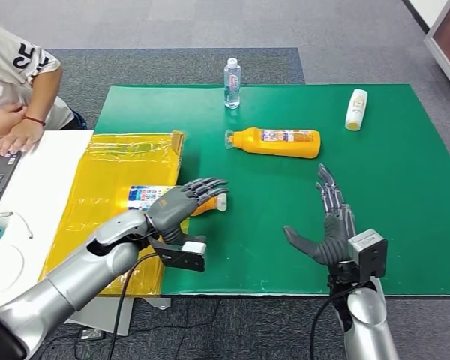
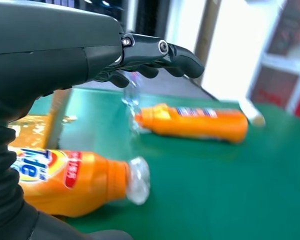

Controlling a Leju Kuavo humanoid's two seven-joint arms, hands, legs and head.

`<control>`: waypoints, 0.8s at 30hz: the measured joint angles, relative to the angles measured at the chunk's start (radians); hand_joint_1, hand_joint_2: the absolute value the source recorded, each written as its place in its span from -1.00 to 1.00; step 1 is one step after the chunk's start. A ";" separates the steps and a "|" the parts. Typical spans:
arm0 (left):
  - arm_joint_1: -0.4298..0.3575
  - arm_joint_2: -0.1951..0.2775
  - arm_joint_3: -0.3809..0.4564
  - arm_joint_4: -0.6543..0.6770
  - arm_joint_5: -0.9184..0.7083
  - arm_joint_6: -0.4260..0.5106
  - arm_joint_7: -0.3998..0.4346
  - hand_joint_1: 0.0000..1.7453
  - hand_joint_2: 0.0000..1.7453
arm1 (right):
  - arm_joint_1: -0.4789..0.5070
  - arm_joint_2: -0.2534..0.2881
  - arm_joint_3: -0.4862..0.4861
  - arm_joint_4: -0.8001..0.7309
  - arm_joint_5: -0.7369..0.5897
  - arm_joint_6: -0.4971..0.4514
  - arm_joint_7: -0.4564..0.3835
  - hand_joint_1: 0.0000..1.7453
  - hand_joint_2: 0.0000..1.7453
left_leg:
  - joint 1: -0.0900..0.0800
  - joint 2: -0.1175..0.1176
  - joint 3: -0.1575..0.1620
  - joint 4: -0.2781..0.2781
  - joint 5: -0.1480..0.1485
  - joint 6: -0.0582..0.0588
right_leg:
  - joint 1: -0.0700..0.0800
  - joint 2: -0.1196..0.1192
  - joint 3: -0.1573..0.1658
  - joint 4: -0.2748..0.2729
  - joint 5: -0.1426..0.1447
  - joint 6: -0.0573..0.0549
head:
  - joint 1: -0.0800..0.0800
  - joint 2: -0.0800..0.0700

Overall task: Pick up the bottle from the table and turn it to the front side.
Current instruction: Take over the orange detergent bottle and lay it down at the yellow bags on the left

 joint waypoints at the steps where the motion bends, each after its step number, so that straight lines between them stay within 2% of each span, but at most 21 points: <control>1: 0.036 -0.002 0.037 -0.031 -0.005 0.010 -0.006 -1.00 1.00 | 0.002 0.000 0.000 -0.006 0.013 -0.009 0.004 -1.00 1.00 | 0.000 0.000 0.000 0.000 0.000 0.000 | 0.000 0.000 0.000 0.000 0.000 0.000 | 0.000 0.000; 6: 0.260 -0.067 0.274 -0.235 0.017 0.076 -0.066 -1.00 1.00 | 0.022 0.010 0.000 -0.060 0.062 -0.043 0.050 -1.00 1.00 | 0.000 0.000 0.000 0.000 -0.001 0.000 | 0.000 0.000 0.000 0.000 -0.001 0.000 | 0.000 0.000; 9: 0.369 -0.139 0.427 -0.358 0.069 0.075 -0.101 -1.00 1.00 | 0.030 0.030 -0.002 -0.089 0.004 -0.013 0.067 -1.00 1.00 | 0.000 0.000 0.000 0.000 -0.002 0.001 | 0.000 0.000 0.000 0.000 -0.002 0.000 | 0.000 0.000; 12: 0.433 -0.214 0.549 -0.452 0.089 0.043 -0.114 -1.00 1.00 | 0.031 0.052 -0.015 -0.114 -0.035 0.007 0.060 -1.00 1.00 | 0.000 0.000 0.000 0.000 -0.002 0.001 | 0.000 0.000 0.001 0.000 -0.002 0.000 | 0.000 0.000; 17: 0.495 -0.287 0.650 -0.536 0.101 -0.002 -0.120 -1.00 1.00 | 0.034 0.071 -0.040 -0.161 -0.016 0.009 0.037 -1.00 1.00 | 0.000 0.000 0.001 0.000 -0.002 0.001 | 0.000 0.000 0.001 0.000 -0.002 0.000 | 0.000 0.000; 24: 0.539 -0.327 0.692 -0.587 0.118 -0.038 -0.146 -1.00 1.00 | 0.037 0.089 -0.057 -0.189 -0.003 0.024 0.026 -1.00 1.00 | 0.000 0.000 0.001 0.000 -0.002 0.001 | 0.000 0.000 0.001 0.000 -0.002 0.000 | 0.000 0.000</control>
